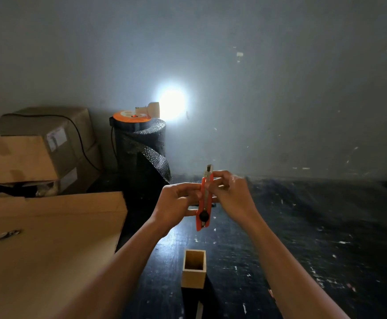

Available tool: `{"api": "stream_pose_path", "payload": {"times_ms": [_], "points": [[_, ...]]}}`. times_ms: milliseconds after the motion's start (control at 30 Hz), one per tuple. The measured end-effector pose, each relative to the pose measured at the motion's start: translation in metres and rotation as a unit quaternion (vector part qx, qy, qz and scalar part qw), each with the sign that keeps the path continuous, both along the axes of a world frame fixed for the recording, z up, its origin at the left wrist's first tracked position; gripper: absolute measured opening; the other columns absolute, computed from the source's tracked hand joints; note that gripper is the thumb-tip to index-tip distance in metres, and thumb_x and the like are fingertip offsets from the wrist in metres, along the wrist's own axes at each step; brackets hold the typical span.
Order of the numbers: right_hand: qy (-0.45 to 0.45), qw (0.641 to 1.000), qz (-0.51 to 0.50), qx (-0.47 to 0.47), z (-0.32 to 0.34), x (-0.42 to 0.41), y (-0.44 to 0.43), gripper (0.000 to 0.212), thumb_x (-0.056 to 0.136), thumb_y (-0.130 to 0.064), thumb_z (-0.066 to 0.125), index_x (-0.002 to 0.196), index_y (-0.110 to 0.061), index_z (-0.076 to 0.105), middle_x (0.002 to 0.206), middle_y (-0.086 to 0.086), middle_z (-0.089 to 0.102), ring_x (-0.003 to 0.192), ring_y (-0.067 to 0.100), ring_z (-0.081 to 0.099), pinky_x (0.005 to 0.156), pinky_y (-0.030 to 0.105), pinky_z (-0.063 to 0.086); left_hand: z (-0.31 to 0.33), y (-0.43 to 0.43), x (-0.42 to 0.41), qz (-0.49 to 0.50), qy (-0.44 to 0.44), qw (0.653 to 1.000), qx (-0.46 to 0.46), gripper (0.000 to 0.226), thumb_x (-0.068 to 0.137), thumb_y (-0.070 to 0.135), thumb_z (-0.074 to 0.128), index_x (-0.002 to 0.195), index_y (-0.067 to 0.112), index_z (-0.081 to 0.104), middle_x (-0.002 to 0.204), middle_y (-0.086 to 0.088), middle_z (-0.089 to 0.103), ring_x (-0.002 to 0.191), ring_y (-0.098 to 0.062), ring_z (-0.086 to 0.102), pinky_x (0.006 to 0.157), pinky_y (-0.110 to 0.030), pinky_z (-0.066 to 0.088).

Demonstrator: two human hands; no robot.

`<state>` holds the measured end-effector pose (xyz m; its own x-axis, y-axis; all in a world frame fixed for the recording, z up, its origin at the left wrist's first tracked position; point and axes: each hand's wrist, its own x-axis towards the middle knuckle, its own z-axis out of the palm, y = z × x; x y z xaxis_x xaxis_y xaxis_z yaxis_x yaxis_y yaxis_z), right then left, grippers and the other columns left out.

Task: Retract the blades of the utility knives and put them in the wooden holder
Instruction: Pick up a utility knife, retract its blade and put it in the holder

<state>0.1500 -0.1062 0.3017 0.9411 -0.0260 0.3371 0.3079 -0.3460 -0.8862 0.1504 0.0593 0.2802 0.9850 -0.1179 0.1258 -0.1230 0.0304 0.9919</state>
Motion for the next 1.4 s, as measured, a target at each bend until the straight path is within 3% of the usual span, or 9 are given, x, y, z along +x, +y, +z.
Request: {"api": "stream_pose_path", "payload": {"times_ms": [200,367,433,533,767,900,967,1167,1400], "points": [[0.054,0.998,0.015,0.021,-0.046,0.022,-0.002,0.019,0.095,-0.02,0.073,0.112,-0.019,0.065,0.101,0.003,0.074,0.09,0.019,0.075,0.071,0.028,0.066,-0.074,0.007,0.024,0.088,0.057,0.99,0.093,0.02,0.093,0.008,0.071,0.112,0.009,0.077,0.103,-0.009,0.08,0.09,-0.019,0.079,0.073,-0.033,0.066],[0.103,0.994,0.022,-0.004,-0.097,0.043,-0.005,0.024,0.094,-0.008,0.07,0.114,-0.018,0.061,0.095,0.006,0.07,0.09,0.027,0.075,0.074,0.046,0.067,-0.141,0.009,0.028,0.086,0.091,0.965,0.23,0.037,0.09,0.009,0.075,0.127,0.012,0.071,0.123,-0.006,0.075,0.106,-0.018,0.073,0.09,-0.033,0.062],[0.123,0.992,0.011,-0.03,-0.12,0.052,-0.004,0.018,0.094,-0.013,0.071,0.109,-0.02,0.063,0.095,0.006,0.071,0.089,0.025,0.075,0.076,0.05,0.066,-0.161,0.009,0.03,0.074,0.106,0.957,0.26,0.045,0.089,0.01,0.076,0.133,0.012,0.067,0.129,-0.009,0.072,0.11,-0.019,0.071,0.09,-0.03,0.06],[0.154,0.987,0.003,-0.055,-0.155,0.063,-0.004,0.011,0.094,-0.021,0.071,0.102,-0.025,0.065,0.094,0.005,0.072,0.088,0.024,0.075,0.079,0.053,0.064,-0.185,0.005,0.032,0.046,0.138,0.948,0.282,0.057,0.087,0.012,0.079,0.14,0.012,0.061,0.14,-0.009,0.065,0.122,-0.023,0.065,0.1,-0.038,0.058],[0.205,0.975,0.015,-0.084,-0.205,0.071,0.0,0.007,0.096,-0.019,0.069,0.102,-0.02,0.065,0.091,0.002,0.074,0.087,0.022,0.075,0.072,0.041,0.065,-0.223,-0.003,0.035,0.013,0.18,0.932,0.314,0.074,0.08,0.012,0.084,0.147,0.014,0.053,0.144,-0.01,0.061,0.128,-0.025,0.061,0.108,-0.046,0.052],[0.223,0.969,0.014,-0.109,-0.22,0.072,0.002,0.004,0.095,-0.017,0.068,0.098,-0.019,0.067,0.089,-0.001,0.074,0.081,0.013,0.073,0.068,0.032,0.06,-0.235,-0.004,0.036,0.029,0.163,0.925,0.343,0.082,0.076,0.018,0.087,0.149,0.012,0.051,0.143,-0.008,0.061,0.128,-0.022,0.061,0.11,-0.038,0.05],[0.233,0.965,0.011,-0.123,-0.226,0.072,0.003,0.006,0.093,-0.012,0.067,0.097,-0.018,0.068,0.088,0.0,0.076,0.08,0.015,0.074,0.069,0.036,0.062,-0.237,-0.005,0.034,0.021,0.158,0.923,0.351,0.086,0.073,0.025,0.09,0.149,0.011,0.052,0.143,-0.006,0.06,0.13,-0.022,0.059,0.109,-0.034,0.046],[0.247,0.957,0.007,-0.154,-0.239,0.072,0.005,0.01,0.089,-0.01,0.068,0.092,-0.02,0.071,0.087,-0.001,0.077,0.084,0.02,0.073,0.076,0.042,0.062,-0.245,-0.005,0.029,0.005,0.122,0.927,0.356,0.069,0.066,0.036,0.094,0.13,0.023,0.069,0.125,0.002,0.067,0.115,-0.014,0.063,0.093,-0.019,0.045],[0.269,0.945,0.0,-0.187,-0.25,0.073,0.003,0.012,0.088,-0.01,0.068,0.096,-0.017,0.074,0.093,0.004,0.078,0.089,0.023,0.07,0.075,0.031,0.053,-0.247,-0.005,0.031,0.016,0.12,0.92,0.373,0.061,0.066,0.029,0.094,0.12,0.02,0.069,0.118,0.001,0.07,0.107,-0.014,0.065,0.09,-0.025,0.05]]}}
